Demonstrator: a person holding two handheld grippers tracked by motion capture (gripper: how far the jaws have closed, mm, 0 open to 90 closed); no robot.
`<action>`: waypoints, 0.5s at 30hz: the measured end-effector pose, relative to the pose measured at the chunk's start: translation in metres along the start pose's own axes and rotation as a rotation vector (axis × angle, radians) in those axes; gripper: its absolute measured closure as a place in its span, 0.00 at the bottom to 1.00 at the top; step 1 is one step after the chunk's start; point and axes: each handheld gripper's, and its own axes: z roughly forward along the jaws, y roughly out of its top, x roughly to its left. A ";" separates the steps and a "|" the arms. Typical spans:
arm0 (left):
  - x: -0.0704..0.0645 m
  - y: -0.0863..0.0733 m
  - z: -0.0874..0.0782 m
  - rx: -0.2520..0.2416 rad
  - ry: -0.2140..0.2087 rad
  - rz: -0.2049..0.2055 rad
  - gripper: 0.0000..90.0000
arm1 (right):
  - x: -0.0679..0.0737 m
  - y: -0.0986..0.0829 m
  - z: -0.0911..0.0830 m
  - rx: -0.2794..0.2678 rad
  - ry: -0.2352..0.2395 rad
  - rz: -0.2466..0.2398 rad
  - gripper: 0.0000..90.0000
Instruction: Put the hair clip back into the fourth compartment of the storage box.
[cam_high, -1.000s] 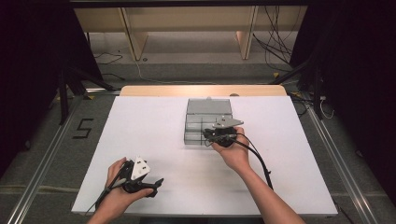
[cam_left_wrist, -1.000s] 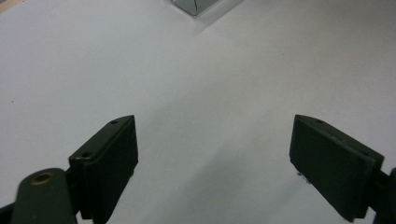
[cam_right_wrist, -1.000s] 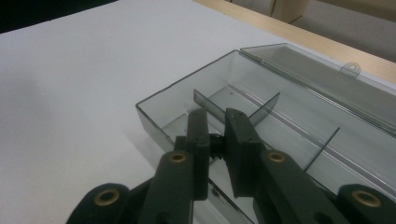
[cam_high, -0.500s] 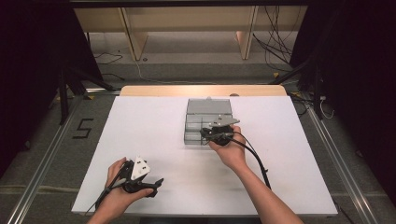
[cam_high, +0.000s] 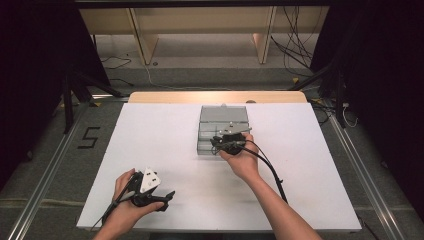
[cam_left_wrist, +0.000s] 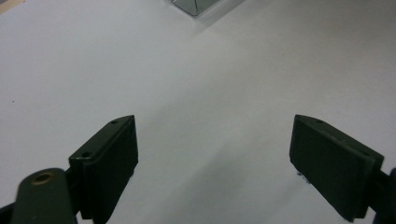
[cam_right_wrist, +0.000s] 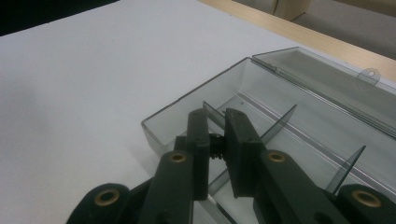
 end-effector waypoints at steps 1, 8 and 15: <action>0.000 0.000 0.000 0.000 0.000 0.001 0.17 | 0.000 0.000 0.000 -0.001 -0.001 -0.001 0.90; 0.000 0.000 0.000 0.000 0.000 0.001 0.17 | 0.000 0.002 0.002 0.004 -0.004 0.005 0.90; 0.000 0.000 0.000 -0.002 0.001 -0.003 0.17 | 0.002 0.005 0.008 0.015 -0.005 0.000 0.90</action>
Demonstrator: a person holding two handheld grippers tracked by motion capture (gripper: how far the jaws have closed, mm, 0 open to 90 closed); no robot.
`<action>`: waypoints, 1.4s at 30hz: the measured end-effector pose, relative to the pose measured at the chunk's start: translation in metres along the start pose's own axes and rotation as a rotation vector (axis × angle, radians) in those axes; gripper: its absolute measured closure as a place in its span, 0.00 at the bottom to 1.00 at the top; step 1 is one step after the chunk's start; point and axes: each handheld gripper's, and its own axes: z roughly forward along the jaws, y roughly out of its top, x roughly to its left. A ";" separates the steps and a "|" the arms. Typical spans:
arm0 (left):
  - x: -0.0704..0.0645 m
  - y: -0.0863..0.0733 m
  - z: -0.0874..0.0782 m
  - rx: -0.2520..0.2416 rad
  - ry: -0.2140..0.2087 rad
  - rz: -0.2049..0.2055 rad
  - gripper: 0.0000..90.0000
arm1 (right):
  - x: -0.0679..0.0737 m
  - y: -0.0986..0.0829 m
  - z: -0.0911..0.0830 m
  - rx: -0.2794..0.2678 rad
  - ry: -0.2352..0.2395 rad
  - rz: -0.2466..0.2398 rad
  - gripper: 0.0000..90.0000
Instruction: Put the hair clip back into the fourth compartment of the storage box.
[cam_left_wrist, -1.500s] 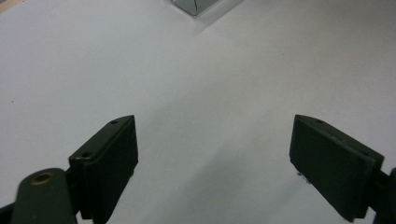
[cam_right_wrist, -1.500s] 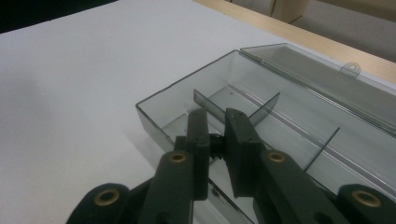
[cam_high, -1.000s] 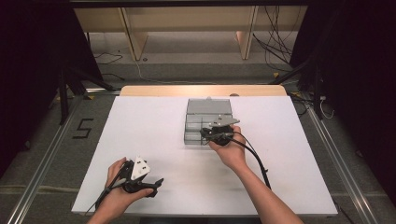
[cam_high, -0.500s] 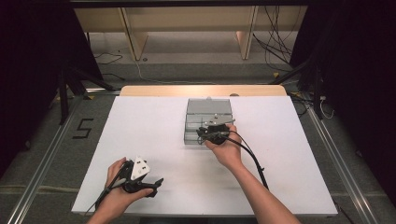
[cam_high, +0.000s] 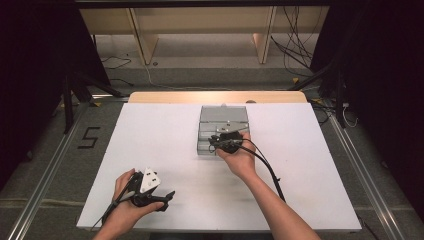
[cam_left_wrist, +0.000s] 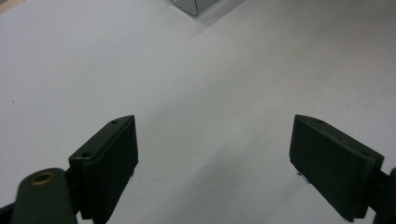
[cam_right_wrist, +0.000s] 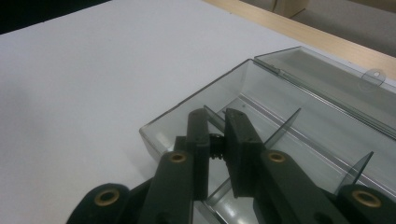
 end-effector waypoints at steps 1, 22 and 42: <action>0.000 0.000 0.000 0.000 0.001 0.001 0.17 | 0.000 0.000 0.001 0.003 0.000 0.001 0.90; 0.000 0.000 0.000 -0.002 0.000 0.000 0.17 | 0.002 0.005 0.016 0.035 -0.006 0.009 0.90; 0.000 0.000 0.001 -0.001 -0.002 0.003 0.17 | 0.003 0.006 0.031 0.081 -0.002 0.041 0.90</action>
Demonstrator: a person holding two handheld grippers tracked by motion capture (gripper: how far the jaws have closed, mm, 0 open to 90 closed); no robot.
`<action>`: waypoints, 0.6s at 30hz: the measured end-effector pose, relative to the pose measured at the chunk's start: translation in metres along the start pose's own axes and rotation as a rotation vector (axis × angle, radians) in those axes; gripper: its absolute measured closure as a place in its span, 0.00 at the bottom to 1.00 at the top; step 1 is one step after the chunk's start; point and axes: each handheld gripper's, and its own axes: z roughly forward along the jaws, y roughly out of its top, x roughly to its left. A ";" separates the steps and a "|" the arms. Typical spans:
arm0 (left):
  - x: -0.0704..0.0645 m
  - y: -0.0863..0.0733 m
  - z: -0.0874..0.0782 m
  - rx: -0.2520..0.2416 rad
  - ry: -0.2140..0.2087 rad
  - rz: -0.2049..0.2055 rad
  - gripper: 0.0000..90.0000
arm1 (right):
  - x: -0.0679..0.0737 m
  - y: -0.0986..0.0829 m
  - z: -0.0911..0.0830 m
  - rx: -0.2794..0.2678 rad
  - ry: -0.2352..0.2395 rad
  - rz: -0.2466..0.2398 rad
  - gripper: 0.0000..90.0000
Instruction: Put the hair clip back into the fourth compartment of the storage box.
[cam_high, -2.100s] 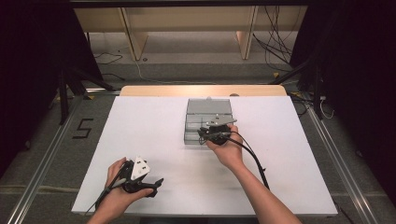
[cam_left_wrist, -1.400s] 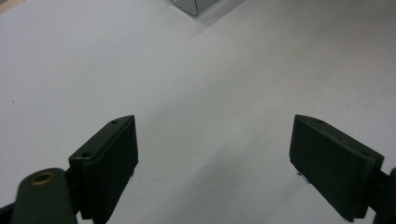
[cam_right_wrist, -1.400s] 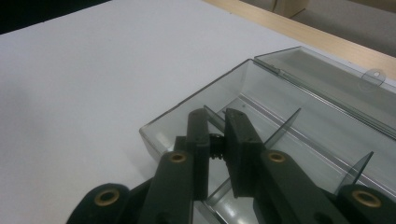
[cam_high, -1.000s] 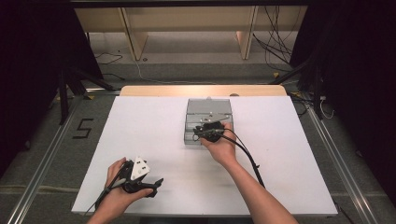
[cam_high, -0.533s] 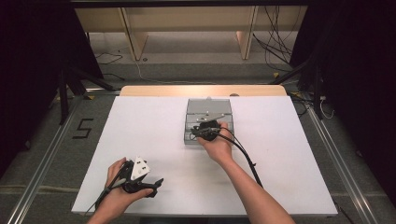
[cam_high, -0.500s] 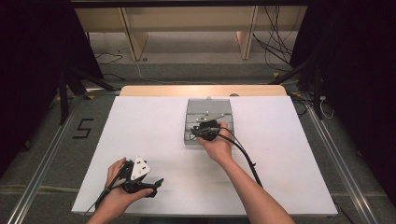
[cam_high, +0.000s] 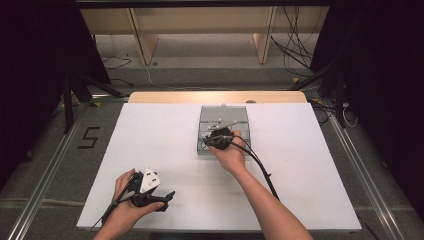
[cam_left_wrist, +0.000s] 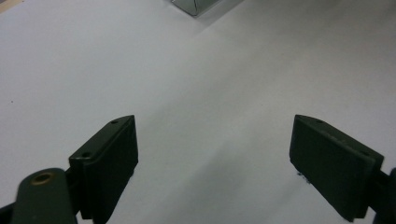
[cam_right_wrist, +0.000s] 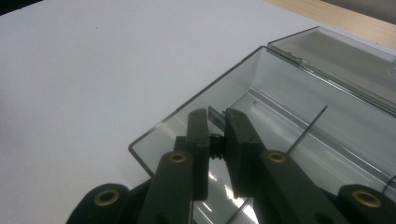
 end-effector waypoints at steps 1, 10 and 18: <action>0.000 0.000 0.000 0.002 -0.001 0.003 0.17 | -0.001 0.000 0.001 0.003 0.000 0.002 0.90; 0.000 0.000 0.000 0.002 -0.001 0.002 0.17 | -0.004 -0.001 0.004 0.013 -0.008 0.013 0.90; 0.000 0.000 0.000 0.002 -0.002 0.003 0.17 | -0.005 -0.003 0.007 0.022 -0.009 0.023 0.90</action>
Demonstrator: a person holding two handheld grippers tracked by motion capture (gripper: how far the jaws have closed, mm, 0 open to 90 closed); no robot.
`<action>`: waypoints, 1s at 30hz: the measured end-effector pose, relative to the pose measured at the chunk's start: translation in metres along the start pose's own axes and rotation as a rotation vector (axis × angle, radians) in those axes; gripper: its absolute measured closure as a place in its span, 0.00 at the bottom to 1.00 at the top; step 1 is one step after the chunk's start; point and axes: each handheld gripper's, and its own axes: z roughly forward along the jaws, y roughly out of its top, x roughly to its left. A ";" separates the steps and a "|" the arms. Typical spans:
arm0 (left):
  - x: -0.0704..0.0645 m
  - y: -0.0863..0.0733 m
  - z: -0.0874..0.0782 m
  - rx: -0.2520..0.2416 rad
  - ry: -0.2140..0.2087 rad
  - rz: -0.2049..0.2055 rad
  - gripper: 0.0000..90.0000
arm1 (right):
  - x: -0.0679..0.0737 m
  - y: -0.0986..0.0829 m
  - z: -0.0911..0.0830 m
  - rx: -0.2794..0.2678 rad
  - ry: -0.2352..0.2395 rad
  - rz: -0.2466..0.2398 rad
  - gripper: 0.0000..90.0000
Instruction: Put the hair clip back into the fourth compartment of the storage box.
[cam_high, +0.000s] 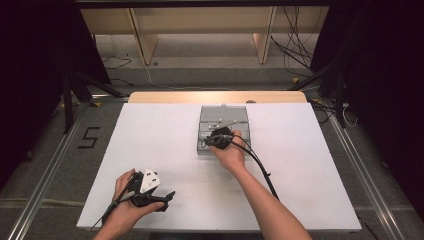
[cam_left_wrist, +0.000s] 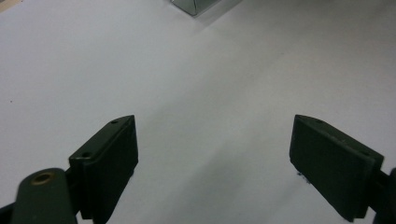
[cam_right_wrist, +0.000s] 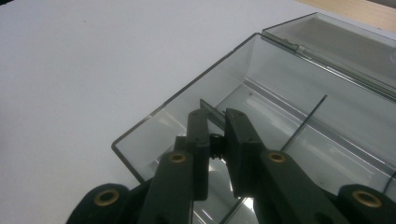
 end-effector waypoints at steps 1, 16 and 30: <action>0.000 0.000 0.000 0.000 0.000 0.000 0.17 | 0.000 0.000 0.000 0.000 0.001 0.002 0.90; 0.000 0.000 0.000 0.005 -0.003 0.001 0.17 | 0.001 -0.001 0.002 0.013 0.011 0.009 0.89; 0.000 0.000 0.000 0.003 -0.001 0.001 0.17 | 0.001 0.001 -0.004 0.003 0.014 0.021 0.75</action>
